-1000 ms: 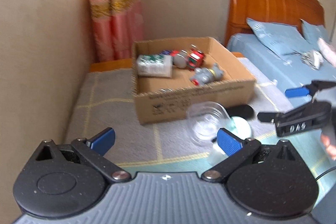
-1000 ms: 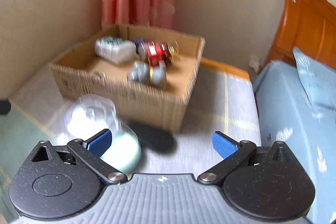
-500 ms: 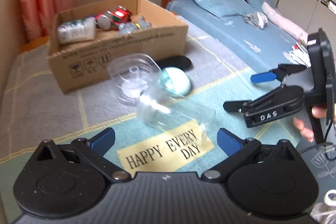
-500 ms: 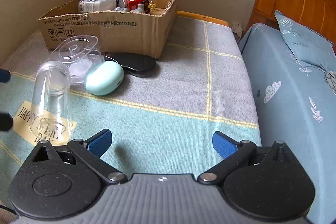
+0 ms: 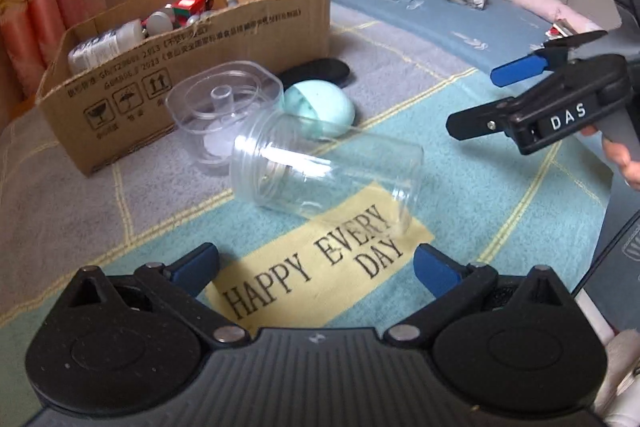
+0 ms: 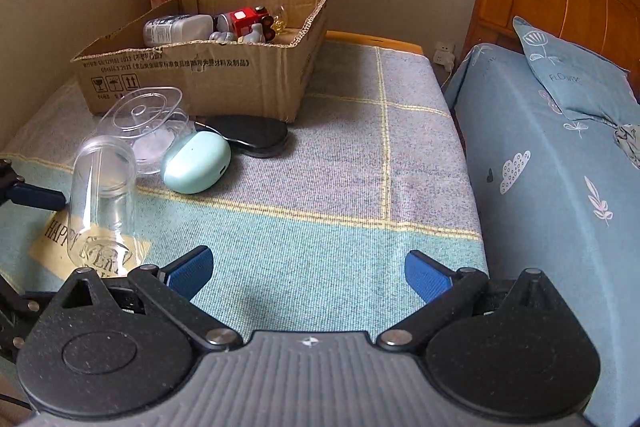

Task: Organize rigid objects
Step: 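Move left tool to clear cylinder jar while right tool approaches mint-green case, then close left tool on clear cylinder jar while right tool closes on mint-green case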

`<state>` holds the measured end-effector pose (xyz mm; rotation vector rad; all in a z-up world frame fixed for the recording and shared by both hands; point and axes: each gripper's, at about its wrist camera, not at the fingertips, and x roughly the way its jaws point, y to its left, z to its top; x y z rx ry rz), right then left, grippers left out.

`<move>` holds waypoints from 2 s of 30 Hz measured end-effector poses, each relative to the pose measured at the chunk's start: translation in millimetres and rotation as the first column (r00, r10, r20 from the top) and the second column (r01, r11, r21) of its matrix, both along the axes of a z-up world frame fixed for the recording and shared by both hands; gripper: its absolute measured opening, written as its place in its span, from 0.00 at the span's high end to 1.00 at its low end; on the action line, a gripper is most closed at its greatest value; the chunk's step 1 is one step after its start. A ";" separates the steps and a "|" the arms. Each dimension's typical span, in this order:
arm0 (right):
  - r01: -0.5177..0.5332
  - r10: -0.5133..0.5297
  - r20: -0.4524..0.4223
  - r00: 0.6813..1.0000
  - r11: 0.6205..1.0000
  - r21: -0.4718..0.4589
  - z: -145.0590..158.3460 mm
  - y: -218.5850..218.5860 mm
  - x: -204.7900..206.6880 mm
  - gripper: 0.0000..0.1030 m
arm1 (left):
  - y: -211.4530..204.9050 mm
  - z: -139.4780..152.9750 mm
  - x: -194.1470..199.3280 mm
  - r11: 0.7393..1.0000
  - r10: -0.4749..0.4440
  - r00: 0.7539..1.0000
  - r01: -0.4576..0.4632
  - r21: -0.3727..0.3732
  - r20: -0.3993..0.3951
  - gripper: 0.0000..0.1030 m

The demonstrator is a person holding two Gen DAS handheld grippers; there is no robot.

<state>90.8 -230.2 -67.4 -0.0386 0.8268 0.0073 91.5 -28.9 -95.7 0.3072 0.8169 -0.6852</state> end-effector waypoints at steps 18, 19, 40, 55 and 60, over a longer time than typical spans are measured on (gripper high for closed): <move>0.005 -0.005 -0.023 1.000 1.000 0.018 -3.1 -1.8 1.3 0.00 | -15.5 -2.8 19.8 0.998 -0.050 0.996 0.053 -0.038 0.073 0.01; 0.006 -0.005 -0.025 1.000 1.000 0.020 -3.5 -2.2 1.3 0.00 | -17.2 -2.1 19.6 0.998 -0.053 0.995 0.056 -0.030 0.084 0.01; -0.076 0.077 -0.067 0.995 0.997 0.019 -13.9 17.2 5.9 0.00 | 2.3 28.4 10.2 0.994 0.075 0.990 -0.065 -0.089 0.120 0.11; -0.164 0.164 -0.005 0.987 0.987 0.003 -20.1 58.5 49.4 0.00 | 52.3 27.4 18.1 0.942 0.330 0.941 -0.322 -0.095 0.082 0.09; -0.158 0.158 0.020 0.987 0.987 0.002 -21.5 64.9 67.5 0.00 | 50.4 24.2 19.9 0.937 0.345 0.934 -0.337 -0.093 0.089 0.04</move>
